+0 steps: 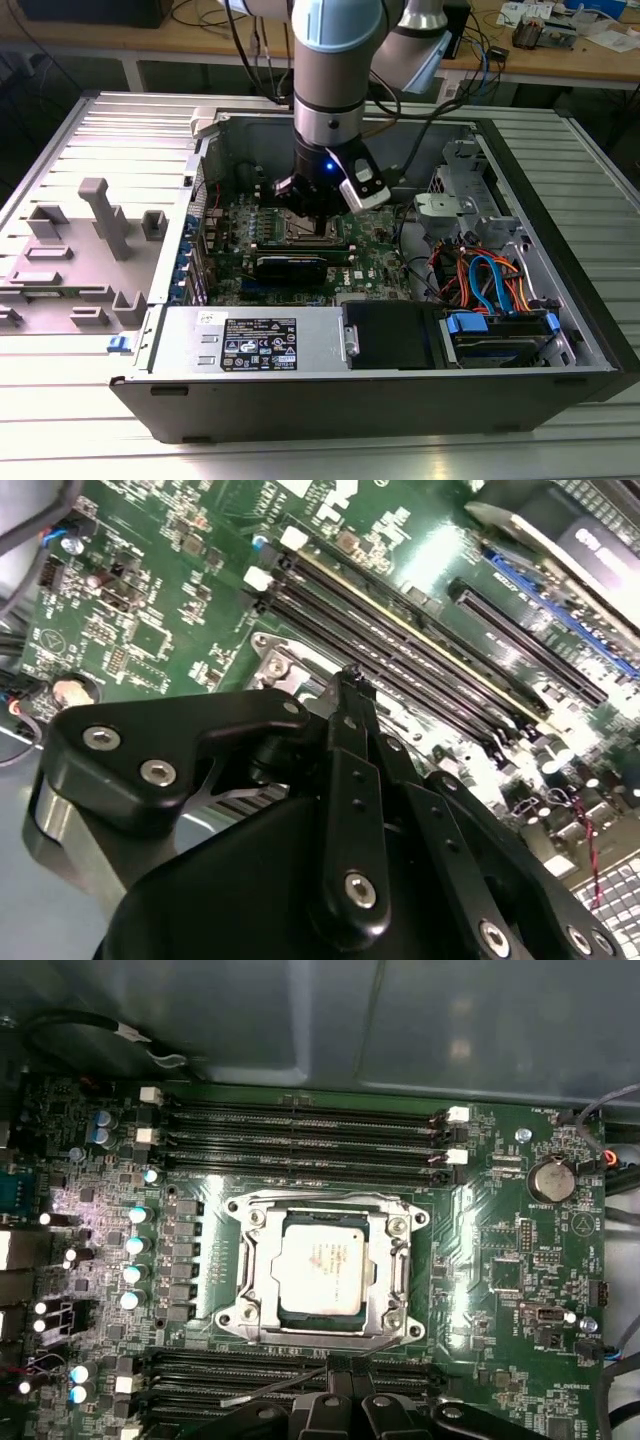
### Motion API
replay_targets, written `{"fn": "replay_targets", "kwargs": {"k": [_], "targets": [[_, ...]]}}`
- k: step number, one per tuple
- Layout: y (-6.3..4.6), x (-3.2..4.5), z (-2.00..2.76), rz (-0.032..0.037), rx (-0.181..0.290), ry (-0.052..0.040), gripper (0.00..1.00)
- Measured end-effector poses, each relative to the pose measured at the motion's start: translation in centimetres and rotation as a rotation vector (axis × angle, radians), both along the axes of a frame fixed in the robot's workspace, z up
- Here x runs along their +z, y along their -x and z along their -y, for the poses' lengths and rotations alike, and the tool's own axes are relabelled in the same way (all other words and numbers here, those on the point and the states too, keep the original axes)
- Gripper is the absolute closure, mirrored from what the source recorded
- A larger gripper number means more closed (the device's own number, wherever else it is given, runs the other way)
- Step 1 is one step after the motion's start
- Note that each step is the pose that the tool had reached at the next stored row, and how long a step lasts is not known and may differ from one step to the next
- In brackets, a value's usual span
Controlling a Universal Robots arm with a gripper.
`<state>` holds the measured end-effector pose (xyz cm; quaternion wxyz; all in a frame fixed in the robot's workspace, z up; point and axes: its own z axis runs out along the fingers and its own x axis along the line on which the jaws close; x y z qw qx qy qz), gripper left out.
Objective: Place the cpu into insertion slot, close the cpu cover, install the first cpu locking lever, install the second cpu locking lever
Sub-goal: 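Install the second cpu locking lever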
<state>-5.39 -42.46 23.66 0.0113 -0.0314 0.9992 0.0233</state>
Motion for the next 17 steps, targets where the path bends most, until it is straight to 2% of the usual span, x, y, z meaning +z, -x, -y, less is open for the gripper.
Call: {"fn": "replay_targets", "kwargs": {"k": [4, 9, 17], "targets": [[0.3, 0.00, 0.31, 0.0000, 0.000, -0.0044, 0.89], [1.1, 0.00, 0.52, -0.0001, 0.000, -0.0194, 0.89], [1.2, 0.00, 0.53, -0.0001, 0.000, -0.0206, 0.89]]}}
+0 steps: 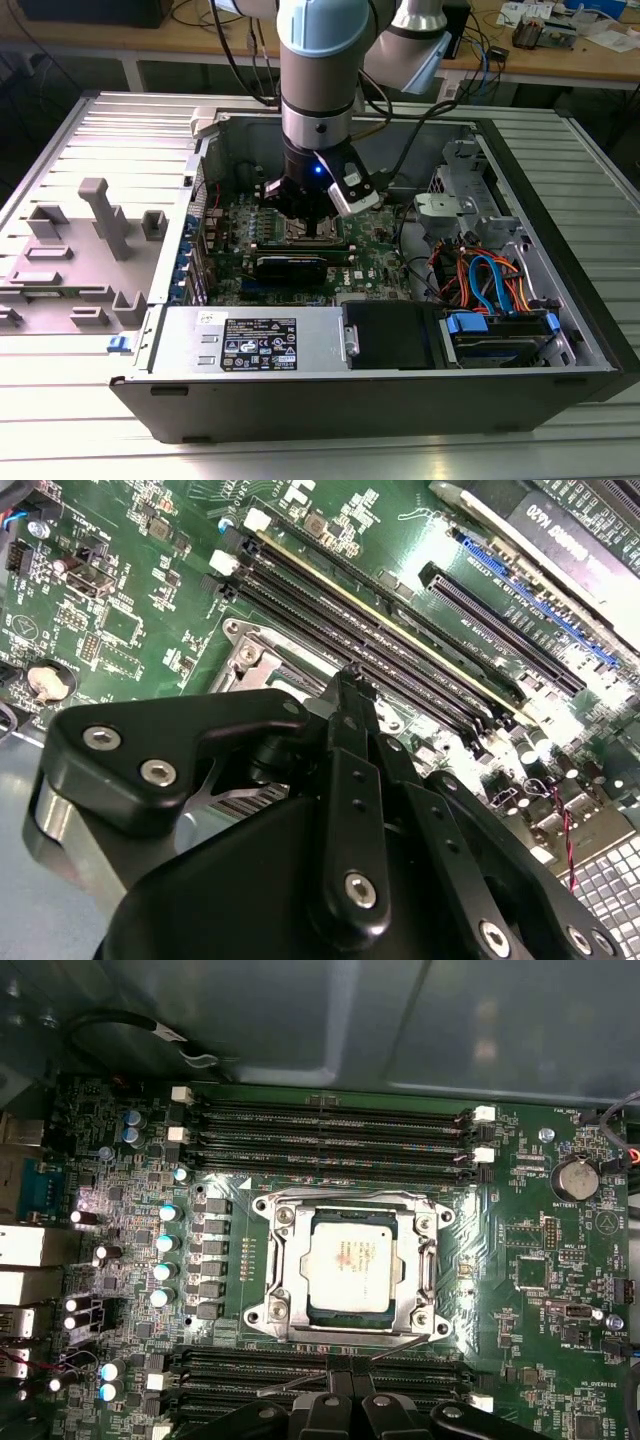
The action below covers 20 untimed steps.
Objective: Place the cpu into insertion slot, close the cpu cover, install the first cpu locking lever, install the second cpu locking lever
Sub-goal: 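Install the second cpu locking lever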
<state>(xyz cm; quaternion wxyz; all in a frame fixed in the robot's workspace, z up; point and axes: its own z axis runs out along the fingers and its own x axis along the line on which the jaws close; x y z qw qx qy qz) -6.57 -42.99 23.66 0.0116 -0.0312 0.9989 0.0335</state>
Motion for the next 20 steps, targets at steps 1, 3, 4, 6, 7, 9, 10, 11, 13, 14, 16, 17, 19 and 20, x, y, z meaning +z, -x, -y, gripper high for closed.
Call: {"fn": "replay_targets", "kwargs": {"k": [1, 3, 4, 6, 7, 9, 10, 11, 13, 14, 16, 17, 19, 20], "targets": [[0.00, 0.00, 0.00, 0.0000, 0.000, 0.0001, 0.89], [0.01, 0.01, 0.00, -0.0005, 0.000, 0.0004, 0.89], [0.01, 0.00, 0.00, -0.0031, 0.000, 0.0045, 0.89], [0.01, 0.00, -0.01, -0.0065, 0.000, 0.0074, 0.89], [0.01, -0.01, -0.01, -0.0080, 0.000, 0.0076, 0.89], [0.00, -0.02, -0.01, -0.0084, 0.000, 0.0072, 0.89], [0.01, -0.03, -0.02, -0.0084, 0.000, 0.0063, 0.89], [0.02, -0.04, -0.02, -0.0084, 0.000, 0.0056, 0.89], [0.09, -0.04, -0.01, -0.0084, 0.000, 0.0050, 0.89], [0.14, -0.05, 0.00, -0.0084, 0.000, 0.0009, 0.89], [0.20, -0.05, 0.03, -0.0084, 0.000, -0.0071, 0.89], [0.23, -0.06, 0.08, -0.0084, 0.000, -0.0085, 0.89], [0.31, -0.08, 0.46, -0.0084, 0.000, -0.0098, 0.89], [0.36, -0.08, 0.55, -0.0084, 0.000, -0.0111, 0.89]]}}
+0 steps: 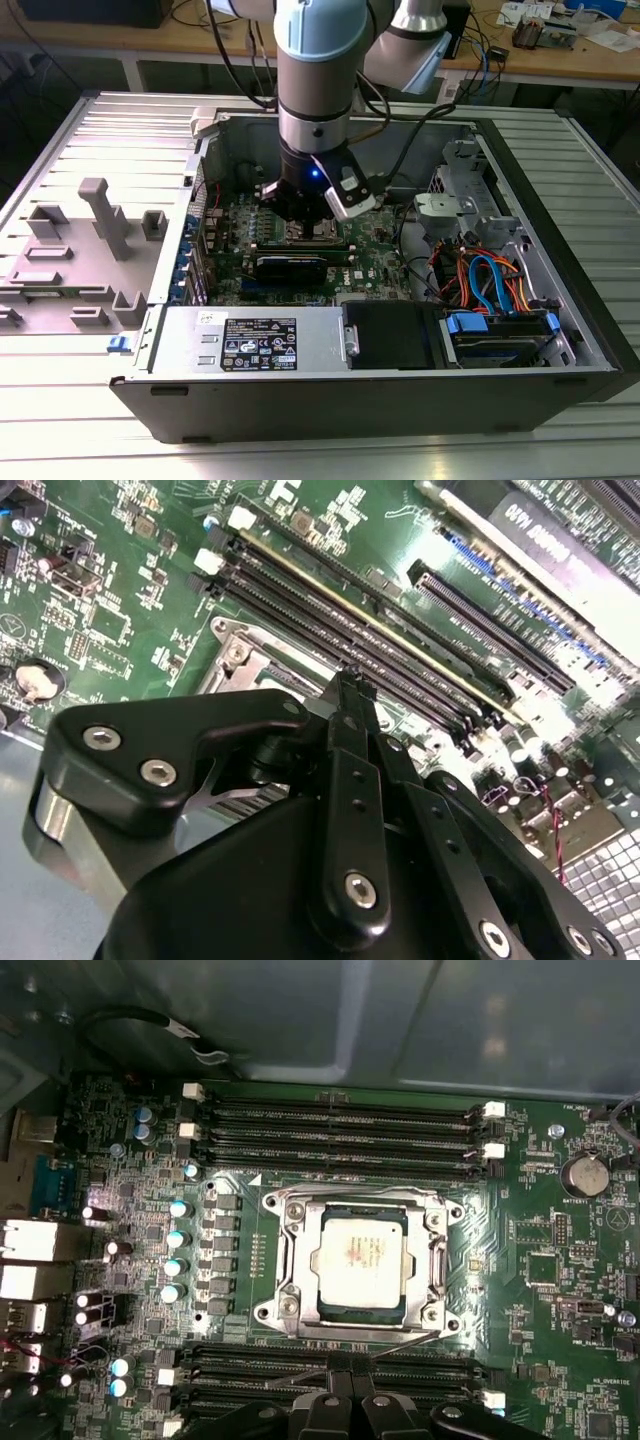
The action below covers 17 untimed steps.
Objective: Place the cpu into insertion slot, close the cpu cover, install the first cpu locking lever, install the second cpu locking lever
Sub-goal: 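Install the second cpu locking lever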
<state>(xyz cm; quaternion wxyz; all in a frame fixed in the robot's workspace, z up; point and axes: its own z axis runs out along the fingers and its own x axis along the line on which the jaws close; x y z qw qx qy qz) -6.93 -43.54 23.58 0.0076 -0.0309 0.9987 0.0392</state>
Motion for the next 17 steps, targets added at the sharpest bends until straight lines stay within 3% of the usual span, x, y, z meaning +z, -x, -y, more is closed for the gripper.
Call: {"fn": "replay_targets", "kwargs": {"k": [2, 5, 10, 17], "targets": [[0.1, 0.00, 0.05, 0.0000, 0.000, -0.0046, 0.89], [0.2, -0.02, 0.18, 0.0000, 0.000, -0.0277, 0.89], [0.5, -0.09, 0.48, 0.0000, 0.000, -0.0470, 0.89], [1.2, -0.83, 0.62, 0.0000, 0.000, -0.0519, 0.89]]}}
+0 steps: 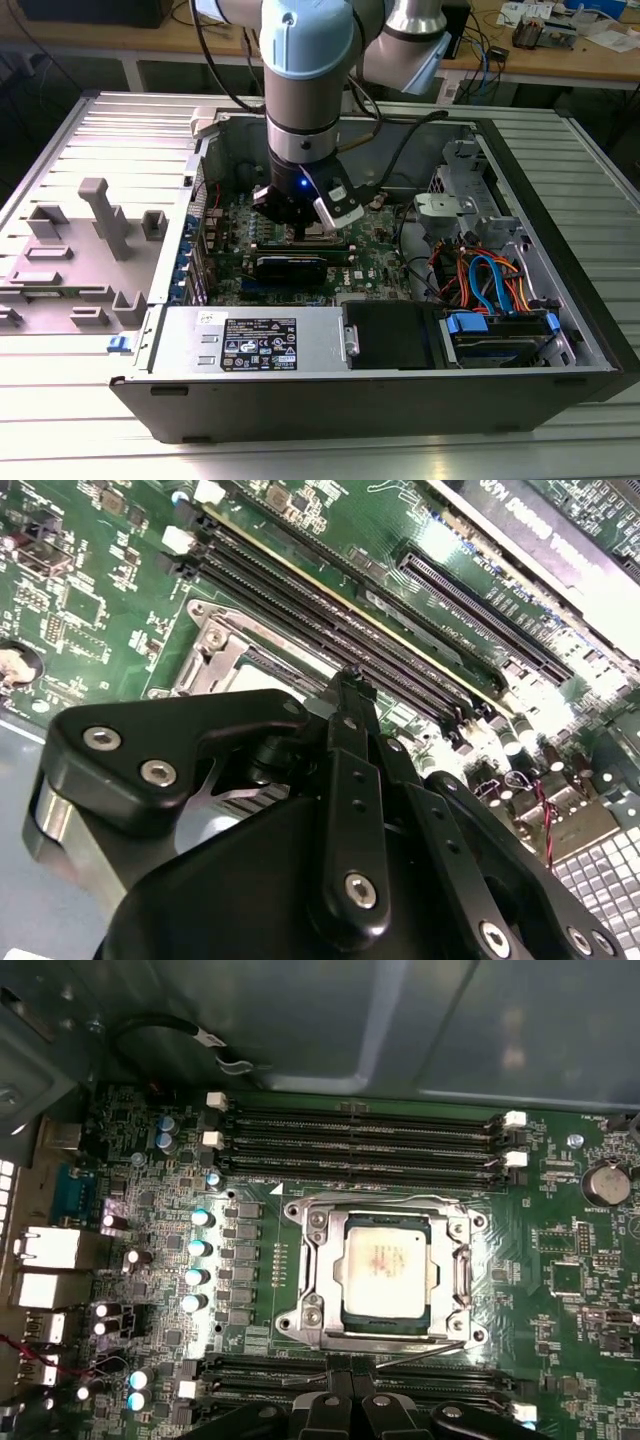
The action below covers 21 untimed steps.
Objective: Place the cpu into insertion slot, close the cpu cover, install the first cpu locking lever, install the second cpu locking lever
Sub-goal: 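Install the second cpu locking lever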
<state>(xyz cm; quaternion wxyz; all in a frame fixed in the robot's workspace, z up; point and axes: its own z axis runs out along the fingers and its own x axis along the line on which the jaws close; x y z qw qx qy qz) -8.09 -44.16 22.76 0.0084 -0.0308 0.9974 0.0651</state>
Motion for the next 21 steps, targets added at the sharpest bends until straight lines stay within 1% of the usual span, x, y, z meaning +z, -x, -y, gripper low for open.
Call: {"fn": "replay_targets", "kwargs": {"k": [3, 5, 8, 21], "targets": [[0.12, -0.34, 0.02, -0.0001, 0.000, -0.0023, 0.89], [0.31, -0.43, 0.07, 0.0000, 0.000, -0.0052, 0.89], [0.53, -0.46, 0.11, 0.0000, 0.000, -0.0071, 0.89], [0.54, -0.51, 0.11, -0.0006, 0.000, -0.0075, 0.89]]}}
